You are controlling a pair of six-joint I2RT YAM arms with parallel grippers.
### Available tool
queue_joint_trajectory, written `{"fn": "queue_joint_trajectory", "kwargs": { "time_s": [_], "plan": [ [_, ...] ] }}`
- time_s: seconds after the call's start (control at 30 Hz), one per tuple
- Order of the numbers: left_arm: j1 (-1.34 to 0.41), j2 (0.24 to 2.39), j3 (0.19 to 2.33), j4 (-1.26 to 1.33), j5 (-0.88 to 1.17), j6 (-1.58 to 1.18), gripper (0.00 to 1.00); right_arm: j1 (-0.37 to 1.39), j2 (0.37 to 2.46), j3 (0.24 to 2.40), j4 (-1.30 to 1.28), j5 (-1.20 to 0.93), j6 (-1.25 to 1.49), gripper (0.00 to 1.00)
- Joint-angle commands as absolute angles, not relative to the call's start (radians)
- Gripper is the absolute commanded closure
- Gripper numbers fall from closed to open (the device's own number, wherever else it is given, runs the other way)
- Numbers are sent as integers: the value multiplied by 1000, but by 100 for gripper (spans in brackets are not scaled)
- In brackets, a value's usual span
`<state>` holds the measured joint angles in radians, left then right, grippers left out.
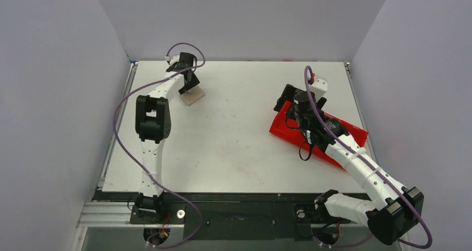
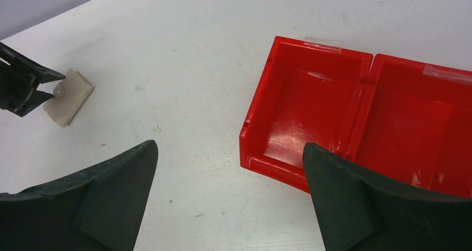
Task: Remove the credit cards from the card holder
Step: Open the card holder at the center of the board.
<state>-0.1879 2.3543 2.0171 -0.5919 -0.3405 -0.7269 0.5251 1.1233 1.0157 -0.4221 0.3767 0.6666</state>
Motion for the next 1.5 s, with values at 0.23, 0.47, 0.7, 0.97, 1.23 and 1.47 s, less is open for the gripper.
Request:
{"fn": "queue_joint_trajectory", "kwargs": {
  "time_s": [0.23, 0.47, 0.7, 0.97, 1.23, 1.47],
  "plan": [
    [-192, 2394, 2038, -679, -431, -782, 60, 530, 1104, 971, -423, 398, 687, 1],
    [-222, 2368, 1993, -688, -448, -776, 83, 529, 1109, 965, -417, 397, 693, 1],
    [-242, 2265, 1868, -670, -420, -821, 100, 533, 1121, 961, -399, 369, 692, 2],
    [-281, 2108, 1663, -709, -359, -974, 100, 561, 1174, 954, -370, 330, 694, 2],
    [-343, 1994, 1527, -915, -271, -1254, 100, 605, 1252, 946, -327, 294, 699, 2],
    [-430, 1858, 1295, -891, -96, -1418, 100, 716, 1395, 961, -258, 258, 728, 3]
  ]
}}
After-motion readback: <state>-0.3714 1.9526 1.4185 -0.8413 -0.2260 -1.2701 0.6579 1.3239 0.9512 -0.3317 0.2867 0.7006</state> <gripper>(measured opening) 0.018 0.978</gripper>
